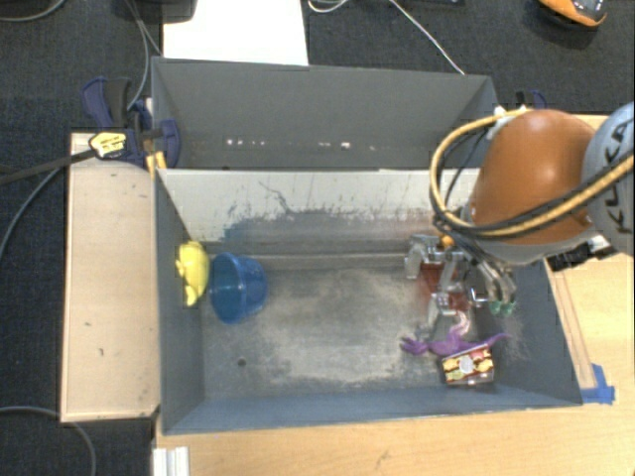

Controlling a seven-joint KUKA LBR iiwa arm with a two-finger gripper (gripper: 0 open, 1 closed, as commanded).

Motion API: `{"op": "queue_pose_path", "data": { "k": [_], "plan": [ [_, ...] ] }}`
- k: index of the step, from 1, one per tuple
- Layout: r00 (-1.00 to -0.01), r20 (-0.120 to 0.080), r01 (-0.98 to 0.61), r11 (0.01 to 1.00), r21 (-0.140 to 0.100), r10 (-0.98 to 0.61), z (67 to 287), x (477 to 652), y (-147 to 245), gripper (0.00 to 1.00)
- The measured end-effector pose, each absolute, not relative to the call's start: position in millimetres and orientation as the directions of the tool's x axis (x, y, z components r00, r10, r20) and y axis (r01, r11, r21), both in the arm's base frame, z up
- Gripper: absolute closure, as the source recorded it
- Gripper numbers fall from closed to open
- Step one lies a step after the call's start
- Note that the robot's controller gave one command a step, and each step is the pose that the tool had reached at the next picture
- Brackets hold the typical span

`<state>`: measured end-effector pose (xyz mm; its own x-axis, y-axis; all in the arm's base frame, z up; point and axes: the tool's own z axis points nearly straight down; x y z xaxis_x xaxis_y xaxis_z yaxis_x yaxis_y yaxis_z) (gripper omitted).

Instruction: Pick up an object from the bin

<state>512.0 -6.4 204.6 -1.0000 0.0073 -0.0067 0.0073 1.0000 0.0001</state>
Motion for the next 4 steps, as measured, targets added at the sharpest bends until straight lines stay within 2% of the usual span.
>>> {"op": "queue_pose_path", "data": {
  "k": [1, 2, 3, 4],
  "plan": [
    [-0.998, -0.011, 0.064, 0.998, 0.001, 0.064, 145, 520.6, -16, 0.00],
    [-0.998, 0.011, 0.068, 0.998, -0.001, 0.068, 146, 509.1, 5, 0.00],
    [-0.999, -0.008, 0.039, 0.999, 0.001, 0.039, 213, 530.9, 50, 0.00],
    [-0.996, -0.017, 0.093, 0.996, 0.004, 0.093, 220, 550.5, 74, 0.00]
  ]
}}
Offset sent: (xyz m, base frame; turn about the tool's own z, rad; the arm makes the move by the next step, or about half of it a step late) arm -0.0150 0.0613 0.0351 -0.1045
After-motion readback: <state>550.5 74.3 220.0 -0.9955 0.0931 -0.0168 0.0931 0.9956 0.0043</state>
